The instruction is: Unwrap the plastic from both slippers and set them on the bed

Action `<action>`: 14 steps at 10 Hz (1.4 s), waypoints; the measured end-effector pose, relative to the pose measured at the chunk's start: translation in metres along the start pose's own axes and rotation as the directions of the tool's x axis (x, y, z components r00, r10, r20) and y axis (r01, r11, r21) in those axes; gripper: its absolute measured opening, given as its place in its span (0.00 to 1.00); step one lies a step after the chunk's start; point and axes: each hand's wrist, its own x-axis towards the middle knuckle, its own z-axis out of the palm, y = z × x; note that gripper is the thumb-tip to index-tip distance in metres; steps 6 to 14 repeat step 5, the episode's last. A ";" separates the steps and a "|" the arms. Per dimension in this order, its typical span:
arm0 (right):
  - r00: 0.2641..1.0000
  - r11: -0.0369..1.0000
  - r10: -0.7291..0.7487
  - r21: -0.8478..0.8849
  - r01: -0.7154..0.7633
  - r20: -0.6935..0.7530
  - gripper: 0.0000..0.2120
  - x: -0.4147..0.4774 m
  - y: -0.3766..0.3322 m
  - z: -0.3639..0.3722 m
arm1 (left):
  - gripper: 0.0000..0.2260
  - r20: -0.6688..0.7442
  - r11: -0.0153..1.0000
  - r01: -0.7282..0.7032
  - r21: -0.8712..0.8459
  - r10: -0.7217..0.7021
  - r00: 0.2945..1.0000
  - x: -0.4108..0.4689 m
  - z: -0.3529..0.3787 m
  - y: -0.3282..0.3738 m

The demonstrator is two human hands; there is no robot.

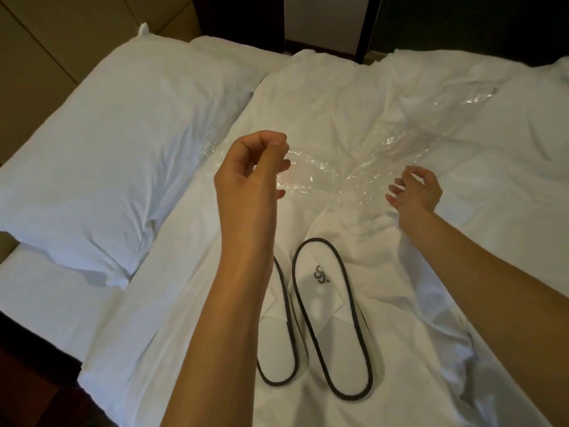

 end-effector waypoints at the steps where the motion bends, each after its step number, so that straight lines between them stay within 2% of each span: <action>1: 0.999 0.998 0.036 0.041 -0.037 0.023 0.08 0.005 -0.001 -0.002 | 0.02 0.002 1.000 -0.004 -0.001 0.004 1.000 0.003 0.004 0.000; 2: 0.995 0.993 0.101 0.058 -0.101 0.015 0.17 0.007 -0.002 -0.005 | 0.02 0.009 1.000 -0.008 -0.002 0.008 1.000 0.003 0.008 0.000; 3: 0.992 0.995 0.095 -0.003 -0.095 -0.079 0.10 0.004 0.000 -0.008 | 0.02 0.027 1.000 -0.023 -0.001 0.023 0.999 0.002 0.011 0.001; 4: 0.989 0.998 0.062 -0.017 -0.065 -0.137 0.14 -0.006 0.001 -0.009 | 0.02 0.039 0.999 -0.034 -0.004 0.034 0.999 -0.002 0.014 0.008; 5: 0.991 0.999 0.006 0.052 0.001 -0.135 0.10 -0.023 0.000 -0.007 | 0.03 0.033 0.997 -0.073 -0.014 0.073 0.997 -0.006 0.014 0.017; 14: 0.991 0.999 0.006 0.052 0.001 -0.135 0.10 -0.023 0.000 -0.007 | 0.03 0.033 0.997 -0.073 -0.014 0.073 0.997 -0.006 0.014 0.017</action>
